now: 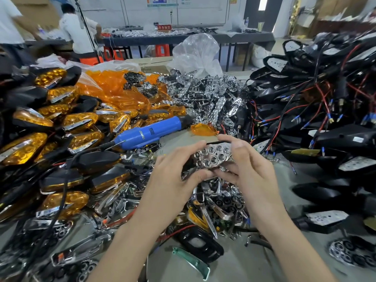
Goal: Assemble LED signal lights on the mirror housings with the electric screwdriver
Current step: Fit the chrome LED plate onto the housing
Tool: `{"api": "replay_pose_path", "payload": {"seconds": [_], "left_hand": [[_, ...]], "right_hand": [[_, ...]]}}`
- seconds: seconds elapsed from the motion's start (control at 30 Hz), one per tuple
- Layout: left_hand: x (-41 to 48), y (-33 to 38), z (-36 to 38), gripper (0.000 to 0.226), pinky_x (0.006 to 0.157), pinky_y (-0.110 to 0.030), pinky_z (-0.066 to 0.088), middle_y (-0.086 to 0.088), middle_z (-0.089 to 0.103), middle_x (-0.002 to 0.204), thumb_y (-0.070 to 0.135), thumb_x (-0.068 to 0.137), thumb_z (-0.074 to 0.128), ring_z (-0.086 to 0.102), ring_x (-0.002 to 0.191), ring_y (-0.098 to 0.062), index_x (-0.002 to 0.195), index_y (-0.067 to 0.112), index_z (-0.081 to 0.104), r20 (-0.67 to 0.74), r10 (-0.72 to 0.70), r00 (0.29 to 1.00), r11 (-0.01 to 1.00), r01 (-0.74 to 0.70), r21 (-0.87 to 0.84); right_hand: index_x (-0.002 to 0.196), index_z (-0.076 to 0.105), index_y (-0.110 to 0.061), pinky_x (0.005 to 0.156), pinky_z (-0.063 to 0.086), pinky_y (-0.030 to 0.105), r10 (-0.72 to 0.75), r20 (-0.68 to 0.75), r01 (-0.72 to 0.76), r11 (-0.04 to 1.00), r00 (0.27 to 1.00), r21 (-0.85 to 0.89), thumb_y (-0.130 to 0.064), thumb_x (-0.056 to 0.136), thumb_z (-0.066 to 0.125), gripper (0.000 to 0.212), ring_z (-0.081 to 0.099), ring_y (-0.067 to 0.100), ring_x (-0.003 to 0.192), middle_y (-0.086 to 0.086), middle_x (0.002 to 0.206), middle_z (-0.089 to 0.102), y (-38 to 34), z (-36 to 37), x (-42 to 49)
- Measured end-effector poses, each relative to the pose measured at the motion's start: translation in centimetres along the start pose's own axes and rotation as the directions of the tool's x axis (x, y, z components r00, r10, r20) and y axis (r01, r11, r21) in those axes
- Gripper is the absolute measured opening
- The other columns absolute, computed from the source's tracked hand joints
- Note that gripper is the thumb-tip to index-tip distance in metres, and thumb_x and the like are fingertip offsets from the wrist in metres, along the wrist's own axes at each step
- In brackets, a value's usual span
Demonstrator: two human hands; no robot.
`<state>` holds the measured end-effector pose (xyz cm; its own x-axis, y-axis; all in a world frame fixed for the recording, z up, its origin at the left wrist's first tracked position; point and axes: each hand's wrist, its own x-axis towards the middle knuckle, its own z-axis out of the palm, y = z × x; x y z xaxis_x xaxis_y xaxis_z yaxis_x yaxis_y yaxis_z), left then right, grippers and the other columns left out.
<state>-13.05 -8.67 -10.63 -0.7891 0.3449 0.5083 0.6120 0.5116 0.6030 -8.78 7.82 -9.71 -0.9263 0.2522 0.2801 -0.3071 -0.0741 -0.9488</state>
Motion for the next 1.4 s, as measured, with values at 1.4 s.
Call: {"api": "replay_pose_path", "payload": {"seconds": [1.4], "left_hand": [[-0.31,0.94,-0.17,0.027,0.049,-0.033,0.051,0.012,0.064,0.096,0.043,0.103,0.049,0.063,0.066,-0.012,0.126,0.03,0.057,-0.085,0.254,0.963,0.927,-0.218,0.304]], "right_hand": [[0.116,0.06,-0.006,0.068,0.061,0.025,0.22,-0.03,-0.181,0.869,0.975,0.461,-0.026,0.087,0.068,0.036,0.077,0.022,0.09,0.012,0.107,0.077,0.24,-0.04,0.72]]}}
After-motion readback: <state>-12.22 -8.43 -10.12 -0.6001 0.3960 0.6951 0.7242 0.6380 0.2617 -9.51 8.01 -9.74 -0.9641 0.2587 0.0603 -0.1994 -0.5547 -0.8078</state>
